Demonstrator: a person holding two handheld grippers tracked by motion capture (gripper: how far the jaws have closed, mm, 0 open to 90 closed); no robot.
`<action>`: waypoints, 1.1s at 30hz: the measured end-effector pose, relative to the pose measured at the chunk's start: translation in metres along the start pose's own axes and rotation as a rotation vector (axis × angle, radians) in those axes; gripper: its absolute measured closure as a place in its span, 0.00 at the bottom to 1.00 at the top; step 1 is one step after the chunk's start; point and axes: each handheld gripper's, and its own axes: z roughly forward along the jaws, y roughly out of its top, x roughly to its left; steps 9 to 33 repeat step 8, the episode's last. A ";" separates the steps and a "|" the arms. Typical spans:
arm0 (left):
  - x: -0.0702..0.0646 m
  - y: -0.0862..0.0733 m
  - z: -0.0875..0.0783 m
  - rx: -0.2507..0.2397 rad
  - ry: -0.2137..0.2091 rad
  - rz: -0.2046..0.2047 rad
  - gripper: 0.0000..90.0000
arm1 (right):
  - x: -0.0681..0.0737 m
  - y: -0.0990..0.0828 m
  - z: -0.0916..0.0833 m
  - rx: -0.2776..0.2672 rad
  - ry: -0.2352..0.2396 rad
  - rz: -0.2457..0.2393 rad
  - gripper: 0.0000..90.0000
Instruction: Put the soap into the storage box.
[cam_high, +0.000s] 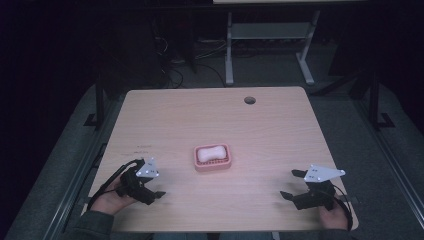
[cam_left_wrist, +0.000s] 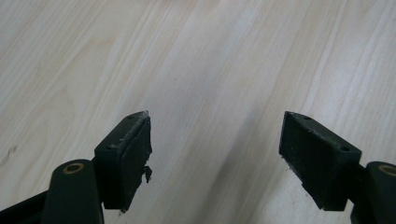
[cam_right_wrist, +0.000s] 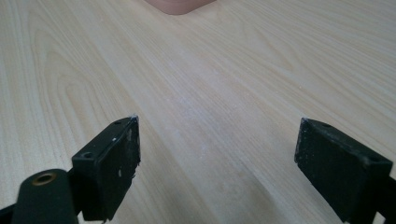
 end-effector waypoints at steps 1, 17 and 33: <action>-0.002 -0.002 -0.001 -0.008 0.002 -0.008 0.27 | 0.000 0.000 0.000 0.000 0.003 -0.001 0.15; -0.003 -0.009 -0.001 -0.032 0.025 -0.025 0.27 | 0.001 0.000 0.002 0.008 0.010 -0.004 0.15; -0.003 -0.009 -0.001 -0.032 0.025 -0.025 0.27 | 0.001 0.000 0.002 0.008 0.010 -0.004 0.15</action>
